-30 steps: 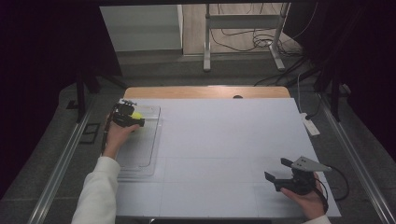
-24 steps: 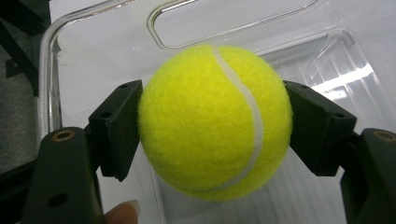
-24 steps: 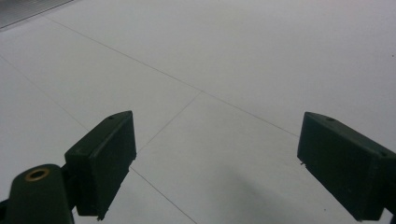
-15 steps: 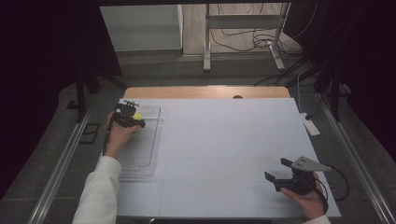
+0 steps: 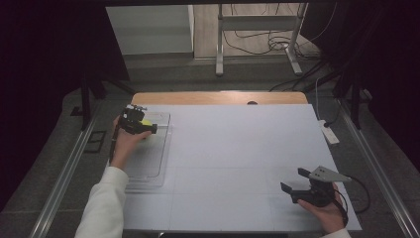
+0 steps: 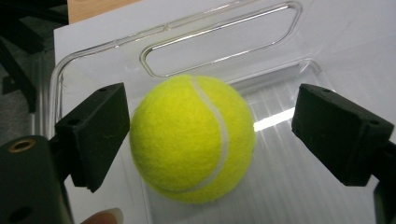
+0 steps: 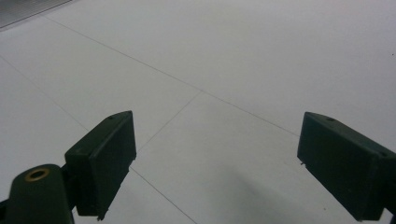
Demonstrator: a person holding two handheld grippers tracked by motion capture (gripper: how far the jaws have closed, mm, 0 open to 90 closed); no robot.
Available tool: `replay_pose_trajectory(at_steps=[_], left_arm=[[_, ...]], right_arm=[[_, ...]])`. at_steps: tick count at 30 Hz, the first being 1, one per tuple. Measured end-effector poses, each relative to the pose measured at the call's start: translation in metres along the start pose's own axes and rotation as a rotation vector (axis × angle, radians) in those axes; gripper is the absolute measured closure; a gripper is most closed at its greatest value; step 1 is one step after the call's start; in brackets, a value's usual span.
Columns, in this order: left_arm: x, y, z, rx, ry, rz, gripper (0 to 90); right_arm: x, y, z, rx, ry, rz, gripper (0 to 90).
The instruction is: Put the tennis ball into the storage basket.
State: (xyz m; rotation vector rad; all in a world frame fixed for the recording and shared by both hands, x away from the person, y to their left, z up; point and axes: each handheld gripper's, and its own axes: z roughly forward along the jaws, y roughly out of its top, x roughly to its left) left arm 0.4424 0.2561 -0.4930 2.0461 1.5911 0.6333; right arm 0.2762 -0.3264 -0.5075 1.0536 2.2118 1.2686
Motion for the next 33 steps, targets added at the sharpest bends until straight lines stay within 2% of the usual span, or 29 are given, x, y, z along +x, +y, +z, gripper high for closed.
replay_pose_trajectory(at_steps=[5,10,12,13,14,21,33], left_arm=[[0.003,-0.001,-0.006,-0.028,-0.034,-0.032,12.0],[0.004,-0.004,-0.017,-0.077,-0.091,-0.062,12.9],[0.004,-0.005,-0.020,-0.084,-0.099,-0.062,13.0],[0.004,-0.007,-0.024,-0.103,-0.118,-0.062,13.1],[0.004,-0.007,-0.024,-0.103,-0.118,-0.062,13.3],[-0.001,-0.016,-0.039,-0.156,-0.189,-0.073,13.4],[-0.017,-0.039,-0.065,-0.237,-0.284,-0.058,13.6]], right_arm=[[0.000,0.000,0.000,-0.001,0.000,-0.001,12.1],[0.000,0.000,0.000,-0.001,0.000,-0.001,12.1],[0.000,0.000,0.000,-0.001,0.001,-0.001,12.1],[-0.001,0.000,0.001,-0.002,0.001,-0.002,12.1],[-0.001,0.000,0.001,-0.002,0.001,-0.002,12.1],[-0.002,0.001,0.001,-0.005,0.008,0.004,12.1],[-0.002,0.001,0.001,-0.009,0.013,0.010,12.2]])
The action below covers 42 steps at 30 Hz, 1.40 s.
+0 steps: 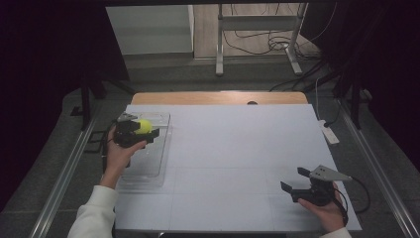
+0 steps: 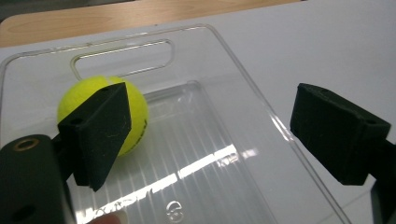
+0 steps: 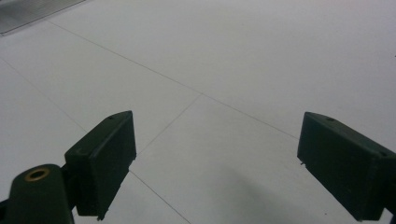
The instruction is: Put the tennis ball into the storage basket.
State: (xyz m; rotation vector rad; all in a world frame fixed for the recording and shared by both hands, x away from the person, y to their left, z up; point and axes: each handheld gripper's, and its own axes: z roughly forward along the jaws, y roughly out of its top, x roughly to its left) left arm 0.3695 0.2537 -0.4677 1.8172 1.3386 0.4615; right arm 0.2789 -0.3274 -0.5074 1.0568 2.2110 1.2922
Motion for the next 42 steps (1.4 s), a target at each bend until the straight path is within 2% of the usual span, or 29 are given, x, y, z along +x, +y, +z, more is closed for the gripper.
replay_pose_trajectory(at_steps=[10,12,16,19,23,26,28,34,42], left_arm=[[-0.021,-0.014,-0.021,-0.036,-0.056,0.020,13.6],[-0.028,-0.018,-0.026,-0.038,-0.066,0.041,13.5],[-0.038,-0.023,-0.035,-0.057,-0.097,0.051,13.5],[-0.045,-0.028,-0.042,-0.067,-0.139,0.041,13.3],[-0.055,-0.037,-0.048,-0.074,-0.155,0.056,13.5],[-0.059,-0.042,-0.049,-0.075,-0.156,0.062,13.7],[-0.066,-0.052,-0.050,-0.071,-0.163,0.075,13.7],[-0.074,-0.064,-0.049,-0.061,-0.186,0.099,13.6],[-0.083,-0.078,-0.047,-0.046,-0.196,0.116,13.7]], right_arm=[[0.000,0.001,0.003,0.003,0.006,-0.002,12.1],[0.000,0.001,0.001,0.003,0.003,-0.006,12.1],[0.003,0.002,-0.001,-0.009,0.002,-0.005,12.2],[0.005,0.004,0.000,-0.006,0.004,-0.012,12.1],[0.006,0.005,0.002,-0.007,0.007,-0.020,12.1],[0.006,0.006,0.001,-0.013,0.010,-0.017,12.1],[0.007,0.006,0.001,-0.017,0.011,-0.017,12.1],[0.006,0.007,-0.001,-0.027,0.014,-0.008,12.1],[0.006,0.009,-0.002,-0.036,0.013,-0.011,12.1]])
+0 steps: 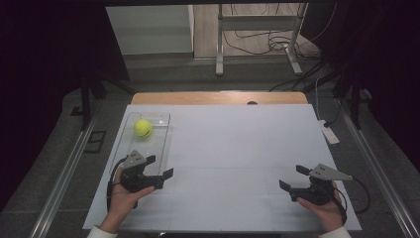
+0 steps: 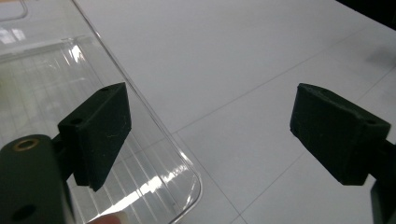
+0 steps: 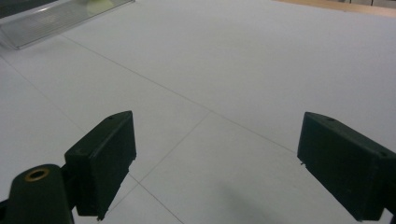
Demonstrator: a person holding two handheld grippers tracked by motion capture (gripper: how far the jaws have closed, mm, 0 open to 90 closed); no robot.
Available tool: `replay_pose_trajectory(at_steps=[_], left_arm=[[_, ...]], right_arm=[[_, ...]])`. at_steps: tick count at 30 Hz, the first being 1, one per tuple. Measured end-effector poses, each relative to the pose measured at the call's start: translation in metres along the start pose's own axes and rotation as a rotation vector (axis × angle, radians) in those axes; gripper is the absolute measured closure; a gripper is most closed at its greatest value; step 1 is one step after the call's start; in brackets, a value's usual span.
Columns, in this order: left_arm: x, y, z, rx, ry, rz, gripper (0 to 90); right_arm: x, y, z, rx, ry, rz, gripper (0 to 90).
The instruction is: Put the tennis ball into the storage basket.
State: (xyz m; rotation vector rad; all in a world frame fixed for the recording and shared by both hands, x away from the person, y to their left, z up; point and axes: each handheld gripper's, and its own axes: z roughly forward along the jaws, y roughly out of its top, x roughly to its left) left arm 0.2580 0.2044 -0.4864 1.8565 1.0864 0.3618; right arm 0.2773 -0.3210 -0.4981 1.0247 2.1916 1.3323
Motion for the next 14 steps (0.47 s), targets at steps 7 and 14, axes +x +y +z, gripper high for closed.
replay_pose_trajectory(at_steps=[7,14], left_arm=[[-0.0017,-0.0016,0.0029,0.005,-0.008,0.008,13.6],[-0.0017,-0.0014,0.0057,0.009,-0.003,0.017,13.6]], right_arm=[[-0.0008,0.0001,0.0014,-0.001,0.006,-0.008,12.1],[-0.0033,-0.0004,0.0019,-0.001,0.013,-0.001,12.1]])
